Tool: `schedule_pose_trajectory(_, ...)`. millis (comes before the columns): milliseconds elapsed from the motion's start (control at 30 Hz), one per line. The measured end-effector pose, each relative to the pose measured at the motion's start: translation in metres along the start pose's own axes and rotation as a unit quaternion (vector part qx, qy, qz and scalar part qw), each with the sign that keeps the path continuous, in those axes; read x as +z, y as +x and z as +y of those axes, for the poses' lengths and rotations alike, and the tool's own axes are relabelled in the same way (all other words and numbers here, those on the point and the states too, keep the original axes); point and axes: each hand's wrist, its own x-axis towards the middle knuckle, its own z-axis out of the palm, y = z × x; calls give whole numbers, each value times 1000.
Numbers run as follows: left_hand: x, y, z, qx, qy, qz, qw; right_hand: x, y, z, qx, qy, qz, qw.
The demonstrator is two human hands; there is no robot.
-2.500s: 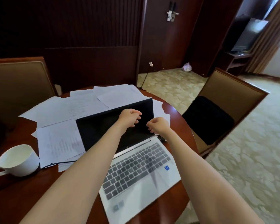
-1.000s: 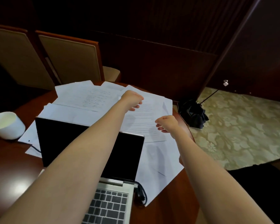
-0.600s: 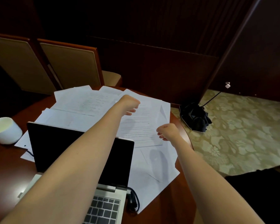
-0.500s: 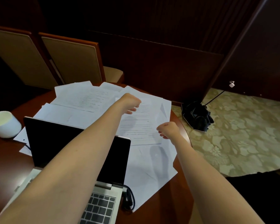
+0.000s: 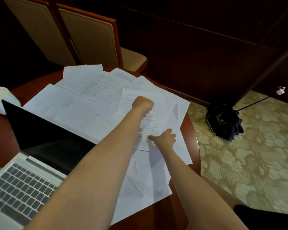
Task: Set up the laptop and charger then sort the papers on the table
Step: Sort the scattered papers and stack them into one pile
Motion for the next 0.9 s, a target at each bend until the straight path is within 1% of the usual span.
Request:
schedule_pose_trajectory(100, 21, 1, -19, 3, 19, 24, 1000, 9, 8, -6, -26, -31, 8, 999)
schedule_pose_trajectory(167, 33, 3, -39, -30, 1, 23, 999, 13, 13, -4, -37, -35, 13, 999)
schedule_pose_trajectory(233, 39, 7, -60, -63, -13, 40, 997, 11, 20, 2, -24, 4, 4, 1000)
schedule_pose_trajectory(300, 41, 12, -76, -83, -19, 80, 993, 8, 25, 8, -20, 25, -13, 999)
schedule_pose_trajectory(400, 45, 12, -92, -85, -24, 160, 983, 0, 35, 18, -41, 28, 20, 999)
schedule_pose_trajectory(500, 49, 12, -103, -76, -16, 218, 973, -15, 44, 26, -26, 90, 66, 993)
schedule_pose_trajectory(567, 47, 16, -108, -97, 0, 234, 967, -25, 49, 32, -9, 124, 86, 989)
schedule_pose_trajectory(633, 44, 21, -112, -127, 9, 230, 965, -31, 56, 35, 5, 130, 92, 987)
schedule_pose_trajectory(700, 43, 25, -113, -137, 20, 215, 967, -33, 62, 36, 8, 84, 86, 993)
schedule_pose_trajectory(767, 46, 25, -112, -128, 9, 200, 971, -34, 65, 38, 8, -37, 79, 996)
schedule_pose_trajectory(833, 49, 21, -111, -117, -57, 190, 973, -34, 62, 42, 11, -150, 84, 985)
schedule_pose_trajectory(900, 50, 14, -113, -113, -137, 190, 965, -34, 62, 46, -8, -199, 84, 976)
